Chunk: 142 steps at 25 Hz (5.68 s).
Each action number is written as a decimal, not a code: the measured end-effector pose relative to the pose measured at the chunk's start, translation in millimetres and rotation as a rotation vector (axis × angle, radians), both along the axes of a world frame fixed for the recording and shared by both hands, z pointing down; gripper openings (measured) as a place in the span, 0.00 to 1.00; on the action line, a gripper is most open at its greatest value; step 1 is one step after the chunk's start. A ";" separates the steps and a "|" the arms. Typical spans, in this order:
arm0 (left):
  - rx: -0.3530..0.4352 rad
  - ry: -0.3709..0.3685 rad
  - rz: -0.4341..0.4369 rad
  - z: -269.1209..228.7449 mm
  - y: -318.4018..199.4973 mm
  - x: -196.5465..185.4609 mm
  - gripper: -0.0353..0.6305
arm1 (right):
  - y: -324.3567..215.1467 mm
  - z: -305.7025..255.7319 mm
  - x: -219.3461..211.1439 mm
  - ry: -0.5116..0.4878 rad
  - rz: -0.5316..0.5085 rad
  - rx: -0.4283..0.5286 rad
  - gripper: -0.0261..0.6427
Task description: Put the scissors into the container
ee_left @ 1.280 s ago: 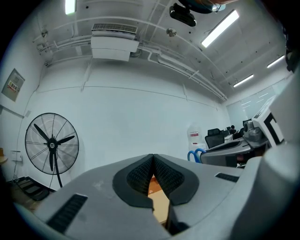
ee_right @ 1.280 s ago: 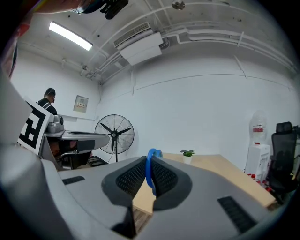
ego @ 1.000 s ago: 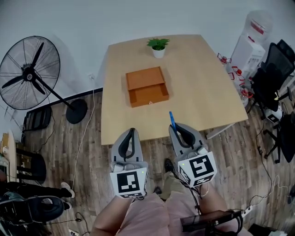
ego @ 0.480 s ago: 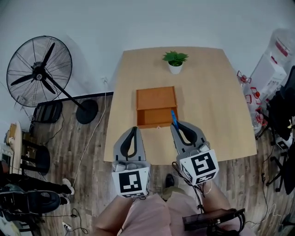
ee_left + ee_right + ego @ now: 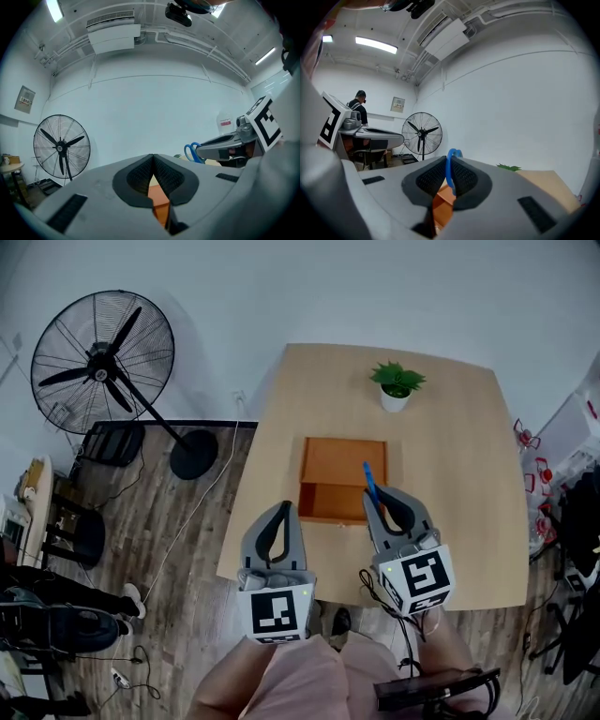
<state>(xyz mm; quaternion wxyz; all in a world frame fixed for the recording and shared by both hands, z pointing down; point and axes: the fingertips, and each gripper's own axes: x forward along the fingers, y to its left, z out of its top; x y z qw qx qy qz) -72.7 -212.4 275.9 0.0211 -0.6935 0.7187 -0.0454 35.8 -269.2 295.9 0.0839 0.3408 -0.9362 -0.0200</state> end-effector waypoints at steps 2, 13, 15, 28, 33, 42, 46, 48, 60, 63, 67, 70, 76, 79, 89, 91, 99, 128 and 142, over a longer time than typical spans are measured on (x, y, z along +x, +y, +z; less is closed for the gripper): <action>-0.012 0.010 -0.004 5.3 -10.9 -9.0 0.06 | -9.7 4.6 -8.4 0.014 -0.005 -0.005 0.08; -0.097 0.075 -0.005 48.6 -77.9 -50.0 0.06 | -59.1 54.5 -40.3 0.073 -0.029 -0.098 0.08; -0.120 0.086 -0.005 59.3 -85.7 -54.5 0.06 | -64.2 66.9 -44.0 0.085 -0.036 -0.120 0.08; -0.219 0.133 -0.027 107.5 -111.9 -80.0 0.06 | -65.6 142.0 -63.4 0.183 -0.118 -0.178 0.08; -0.240 0.102 -0.037 132.0 -111.8 -92.5 0.06 | -59.0 170.8 -68.0 0.252 -0.164 -0.187 0.08; -0.300 0.133 -0.067 165.6 -114.0 -107.1 0.06 | -52.6 213.8 -79.1 0.388 -0.260 -0.229 0.08; -0.316 0.146 -0.077 173.4 -116.3 -114.0 0.06 | -54.3 227.0 -88.3 0.437 -0.308 -0.271 0.09; -0.320 0.148 -0.084 175.6 -118.6 -118.9 0.06 | -55.8 236.4 -89.4 0.457 -0.318 -0.304 0.08; -0.341 0.157 -0.112 185.4 -131.6 -147.9 0.06 | -58.4 259.2 -111.1 0.506 -0.393 -0.401 0.10; -0.346 0.158 -0.112 187.2 -133.3 -148.8 0.06 | -54.7 258.9 -112.6 0.490 -0.422 -0.422 0.12; -0.352 0.156 -0.106 188.7 -134.2 -146.4 0.06 | -45.9 260.2 -113.4 0.489 -0.475 -0.443 0.20; -0.353 0.152 -0.097 188.5 -135.3 -141.3 0.06 | -42.4 261.0 -111.8 0.488 -0.491 -0.441 0.23; -0.345 0.145 -0.085 182.9 -133.4 -131.8 0.06 | -40.7 257.6 -106.5 0.482 -0.479 -0.437 0.23; -0.336 0.140 -0.082 177.7 -130.9 -128.0 0.06 | -39.3 255.0 -102.9 0.480 -0.471 -0.434 0.22; -0.282 0.115 -0.070 147.8 -117.8 -113.9 0.06 | -41.8 223.2 -96.3 0.437 -0.417 -0.368 0.22; -0.264 0.108 -0.061 137.9 -113.2 -108.8 0.06 | -41.6 210.7 -94.1 0.417 -0.395 -0.351 0.21; -0.165 0.079 -0.011 85.8 -91.5 -77.6 0.06 | -41.2 139.6 -79.1 0.235 -0.276 -0.259 0.18; 0.115 0.047 0.119 -45.9 -25.1 6.3 0.06 | 0.3 -35.9 -8.2 -0.004 0.062 0.092 0.04; 0.115 0.044 0.103 -46.3 -23.7 -8.0 0.06 | 0.3 -38.4 -28.1 -0.013 0.031 0.096 0.04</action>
